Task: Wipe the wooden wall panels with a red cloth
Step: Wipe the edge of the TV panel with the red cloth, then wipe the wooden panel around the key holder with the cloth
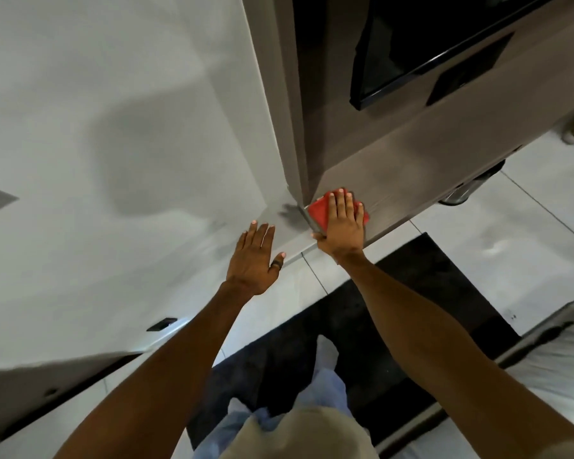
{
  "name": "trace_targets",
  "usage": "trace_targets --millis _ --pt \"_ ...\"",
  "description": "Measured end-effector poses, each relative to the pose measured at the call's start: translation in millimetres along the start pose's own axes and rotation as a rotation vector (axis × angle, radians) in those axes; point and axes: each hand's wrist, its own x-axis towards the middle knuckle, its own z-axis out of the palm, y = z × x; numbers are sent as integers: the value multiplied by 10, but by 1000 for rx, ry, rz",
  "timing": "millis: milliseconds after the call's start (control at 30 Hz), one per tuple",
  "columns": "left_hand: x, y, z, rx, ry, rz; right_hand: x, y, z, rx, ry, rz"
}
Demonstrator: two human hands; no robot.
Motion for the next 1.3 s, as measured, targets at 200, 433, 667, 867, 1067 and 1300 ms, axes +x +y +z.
trace_targets --millis 200,433,667,867,1067,1300 --pt "-328 -310 -80 -30 61 -37 -287 -347 171 311 85 136" --pt "-974 -966 -627 22 480 89 -883 -1672 29 1806 -167 402" --pt "-1993 -2158 -1628 168 998 -8 -1441 -3612 -443 1886 -13 -90" --pt "-3015 -3245 -2105 263 1264 -125 -1980 -5097 -733 1609 573 -468" --pt "-3679 -4155 -2377 243 1467 -246 -2106 -6287 -647 1124 1077 -794" --pt "-3879 -4777 -2532 258 1528 -291 -1895 -6738 -440 423 1225 -883"
